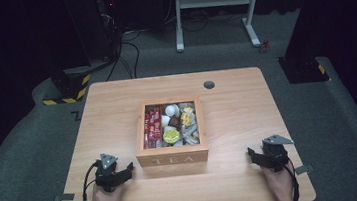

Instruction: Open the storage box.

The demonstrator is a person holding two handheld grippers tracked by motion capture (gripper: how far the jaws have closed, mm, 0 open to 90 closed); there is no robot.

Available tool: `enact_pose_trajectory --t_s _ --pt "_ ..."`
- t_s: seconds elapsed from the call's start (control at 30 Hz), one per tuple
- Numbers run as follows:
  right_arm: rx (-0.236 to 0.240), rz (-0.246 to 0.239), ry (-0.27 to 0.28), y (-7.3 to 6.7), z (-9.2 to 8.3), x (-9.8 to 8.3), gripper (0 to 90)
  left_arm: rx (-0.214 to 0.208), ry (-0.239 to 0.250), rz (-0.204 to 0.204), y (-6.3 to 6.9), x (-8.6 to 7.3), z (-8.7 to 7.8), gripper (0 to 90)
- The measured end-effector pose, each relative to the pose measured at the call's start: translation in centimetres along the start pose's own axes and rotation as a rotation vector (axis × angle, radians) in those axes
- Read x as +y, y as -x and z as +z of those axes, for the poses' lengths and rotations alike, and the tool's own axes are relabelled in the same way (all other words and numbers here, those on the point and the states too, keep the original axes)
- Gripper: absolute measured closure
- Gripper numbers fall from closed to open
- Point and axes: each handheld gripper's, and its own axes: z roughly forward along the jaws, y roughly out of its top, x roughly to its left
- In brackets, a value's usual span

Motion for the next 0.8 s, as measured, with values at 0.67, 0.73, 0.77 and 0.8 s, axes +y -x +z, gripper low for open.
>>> enact_pose_trajectory --t_s 0.67,0.73,0.77,0.8 --pt "0.001 -0.002 0.0 0.0 0.0 0.01 32.8 -0.004 -0.005 0.012 0.05 0.01 -0.01 25.6" --pt "0.001 -0.002 0.0 0.0 0.0 0.01 32.8 -0.004 -0.007 0.018 0.06 0.01 -0.01 25.0" --pt "0.001 -0.002 0.0 0.0 0.0 0.01 32.8 -0.005 -0.008 0.015 0.12 -0.01 -0.03 24.4" --pt "0.001 -0.002 -0.001 0.0 0.0 0.01 32.7 -0.007 -0.008 0.013 0.16 -0.03 -0.04 23.9"
